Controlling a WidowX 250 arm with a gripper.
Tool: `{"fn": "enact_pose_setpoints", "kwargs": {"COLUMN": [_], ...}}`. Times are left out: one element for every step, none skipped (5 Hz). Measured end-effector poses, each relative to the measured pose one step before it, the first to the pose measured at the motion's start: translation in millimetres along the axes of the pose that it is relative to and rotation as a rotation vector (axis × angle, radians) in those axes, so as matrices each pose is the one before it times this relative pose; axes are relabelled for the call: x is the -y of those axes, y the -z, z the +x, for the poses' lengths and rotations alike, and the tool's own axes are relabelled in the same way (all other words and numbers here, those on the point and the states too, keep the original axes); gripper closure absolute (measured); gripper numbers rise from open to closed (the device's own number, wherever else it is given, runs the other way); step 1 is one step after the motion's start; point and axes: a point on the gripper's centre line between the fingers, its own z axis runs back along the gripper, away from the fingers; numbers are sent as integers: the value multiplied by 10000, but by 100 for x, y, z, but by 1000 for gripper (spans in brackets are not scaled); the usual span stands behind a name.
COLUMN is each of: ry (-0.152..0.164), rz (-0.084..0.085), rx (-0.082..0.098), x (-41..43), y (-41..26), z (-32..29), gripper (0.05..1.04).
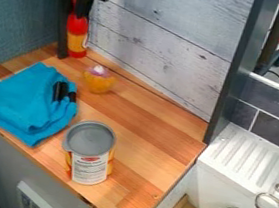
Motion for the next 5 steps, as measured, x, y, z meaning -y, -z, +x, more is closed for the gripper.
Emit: {"fn": "enact_pose_setpoints", "kwargs": {"ry": [292,162,-102,-318,-266], "rz": [-90,-107,-16,-63,39], "rx": [-263,-306,252,-36,-238], "x": [182,130,-142,-1081,-915], "y": [1840,1363,-807,12,227], "z": [262,281,565,148,400], "gripper": [741,741,741,741,741]}}
